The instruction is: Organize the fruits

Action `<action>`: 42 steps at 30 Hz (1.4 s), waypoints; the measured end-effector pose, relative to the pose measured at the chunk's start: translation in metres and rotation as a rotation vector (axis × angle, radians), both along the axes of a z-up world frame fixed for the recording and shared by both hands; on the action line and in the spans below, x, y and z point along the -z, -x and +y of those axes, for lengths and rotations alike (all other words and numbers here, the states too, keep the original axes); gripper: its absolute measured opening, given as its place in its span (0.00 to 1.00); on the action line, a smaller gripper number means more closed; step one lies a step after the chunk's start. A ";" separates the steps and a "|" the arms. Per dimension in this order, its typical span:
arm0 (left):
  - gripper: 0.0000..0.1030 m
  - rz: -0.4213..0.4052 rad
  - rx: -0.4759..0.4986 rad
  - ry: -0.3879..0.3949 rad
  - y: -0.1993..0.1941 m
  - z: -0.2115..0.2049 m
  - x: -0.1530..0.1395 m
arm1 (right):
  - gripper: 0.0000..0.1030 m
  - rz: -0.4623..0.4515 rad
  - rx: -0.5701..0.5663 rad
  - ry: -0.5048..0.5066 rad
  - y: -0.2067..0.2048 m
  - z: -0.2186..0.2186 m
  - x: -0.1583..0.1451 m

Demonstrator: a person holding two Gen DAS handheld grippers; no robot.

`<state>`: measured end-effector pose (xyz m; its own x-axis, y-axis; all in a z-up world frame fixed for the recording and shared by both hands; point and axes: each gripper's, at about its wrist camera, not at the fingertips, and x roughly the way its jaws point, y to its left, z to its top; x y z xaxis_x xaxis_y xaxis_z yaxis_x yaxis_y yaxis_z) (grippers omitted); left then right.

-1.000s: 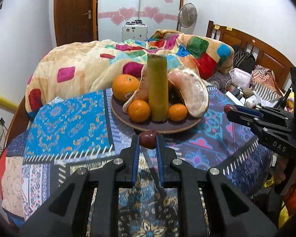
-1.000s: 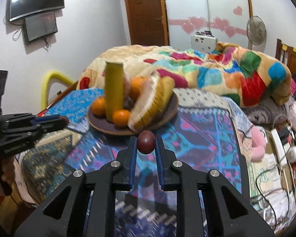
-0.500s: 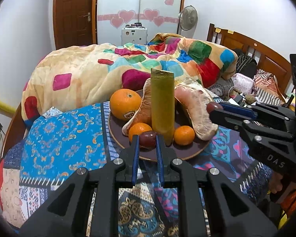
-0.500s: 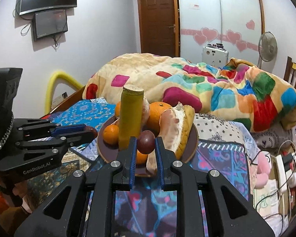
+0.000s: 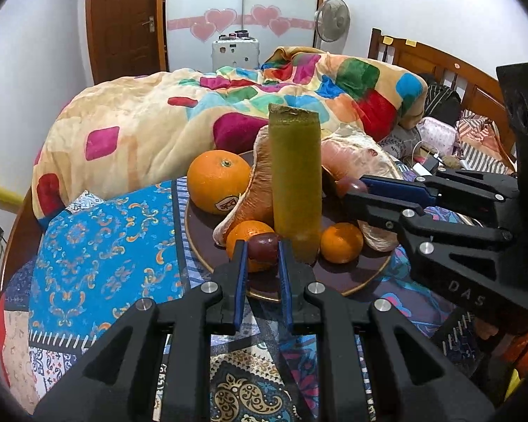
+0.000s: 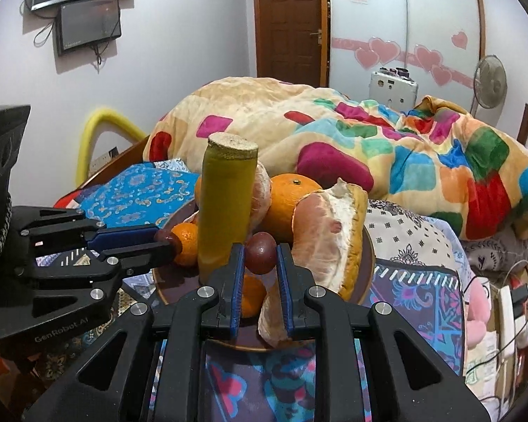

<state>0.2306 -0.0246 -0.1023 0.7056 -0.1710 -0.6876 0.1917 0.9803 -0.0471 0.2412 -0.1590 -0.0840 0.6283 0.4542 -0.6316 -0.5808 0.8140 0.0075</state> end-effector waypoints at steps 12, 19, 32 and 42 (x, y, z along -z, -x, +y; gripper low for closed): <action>0.23 0.012 -0.001 0.016 0.004 0.001 -0.004 | 0.32 -0.012 0.010 -0.028 0.005 -0.007 -0.009; 0.28 -0.070 -0.024 0.030 0.032 0.003 -0.040 | 0.32 -0.091 0.041 -0.080 0.033 -0.025 -0.045; 0.30 -0.455 -0.103 0.067 0.182 -0.001 -0.153 | 0.33 -0.348 0.091 -0.259 0.156 -0.057 -0.138; 0.68 -0.636 -0.140 0.042 0.260 -0.009 -0.176 | 0.66 -0.526 0.142 -0.275 0.226 -0.058 -0.152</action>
